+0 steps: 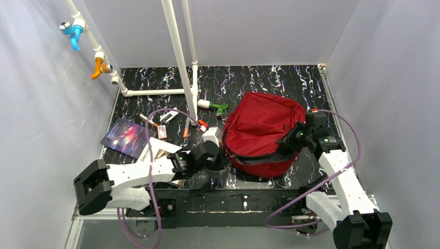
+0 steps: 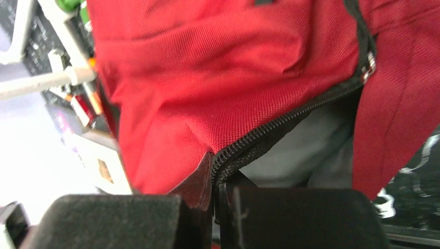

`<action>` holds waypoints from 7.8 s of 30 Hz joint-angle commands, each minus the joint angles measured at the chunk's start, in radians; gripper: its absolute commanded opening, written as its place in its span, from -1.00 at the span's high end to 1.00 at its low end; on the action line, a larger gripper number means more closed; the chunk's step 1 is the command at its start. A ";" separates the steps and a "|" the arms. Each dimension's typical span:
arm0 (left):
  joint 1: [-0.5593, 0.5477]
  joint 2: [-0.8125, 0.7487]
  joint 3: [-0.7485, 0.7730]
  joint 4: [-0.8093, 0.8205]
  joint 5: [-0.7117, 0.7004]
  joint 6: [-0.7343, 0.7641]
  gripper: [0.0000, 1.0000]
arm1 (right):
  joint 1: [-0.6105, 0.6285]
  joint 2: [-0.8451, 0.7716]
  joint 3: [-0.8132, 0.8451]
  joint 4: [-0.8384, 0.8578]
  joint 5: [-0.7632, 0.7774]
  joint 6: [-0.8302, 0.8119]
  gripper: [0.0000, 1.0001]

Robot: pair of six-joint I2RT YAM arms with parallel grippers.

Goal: Pack the student bag
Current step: Unzip the student bag at the center of the board, then pick up the book from the center of the board.

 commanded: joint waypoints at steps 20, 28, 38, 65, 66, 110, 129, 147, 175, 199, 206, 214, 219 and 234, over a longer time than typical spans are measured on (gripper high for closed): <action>0.008 0.253 0.251 0.183 0.385 0.128 1.00 | 0.188 0.016 0.288 -0.280 0.006 -0.246 -0.64; 0.003 0.259 0.240 0.232 0.437 0.076 1.00 | 0.199 -0.119 -0.025 0.094 -0.058 0.177 -0.71; 0.028 0.168 0.167 0.034 0.230 0.021 1.00 | 0.199 -0.097 0.060 0.024 0.210 0.081 0.97; 0.337 0.470 0.612 -0.413 0.278 0.412 1.00 | 0.199 -0.267 -0.061 0.200 -0.115 0.033 0.97; 0.338 0.477 0.630 -0.421 0.294 0.419 1.00 | 0.199 -0.265 -0.078 0.249 -0.123 0.075 0.97; 0.359 -0.502 0.145 -0.960 -0.284 0.009 -0.97 | 0.272 0.246 0.227 0.477 0.289 -0.466 -0.05; 0.358 -0.664 0.064 -1.175 -0.394 -0.288 -0.96 | 1.023 0.489 0.100 0.884 0.184 -0.110 -0.97; 0.359 -0.840 0.046 -1.130 -0.306 -0.309 -0.88 | 0.848 1.022 0.152 1.495 -0.154 0.467 -0.11; 0.359 -0.798 -0.003 -0.942 -0.163 -0.346 -0.96 | 0.759 0.962 -0.073 1.749 -0.273 0.570 0.97; 0.359 -0.964 -0.454 -0.299 -0.025 -0.709 -0.97 | 0.647 0.539 -0.303 1.544 -0.116 0.662 0.97; 0.359 -0.912 -0.555 -0.061 -0.067 -0.821 -0.96 | 0.645 0.522 -0.306 1.540 -0.107 0.662 0.97; 0.358 -0.914 -0.555 -0.052 -0.116 -0.873 -0.89 | 0.645 0.518 -0.306 1.537 -0.112 0.661 0.97; 0.358 -0.948 -0.555 -0.066 -0.116 -0.898 -0.42 | 0.645 0.519 -0.304 1.536 -0.118 0.655 0.97; 0.358 -0.987 -0.471 -0.254 0.034 -0.816 0.49 | 0.645 0.344 -0.080 0.724 -0.128 0.013 -0.32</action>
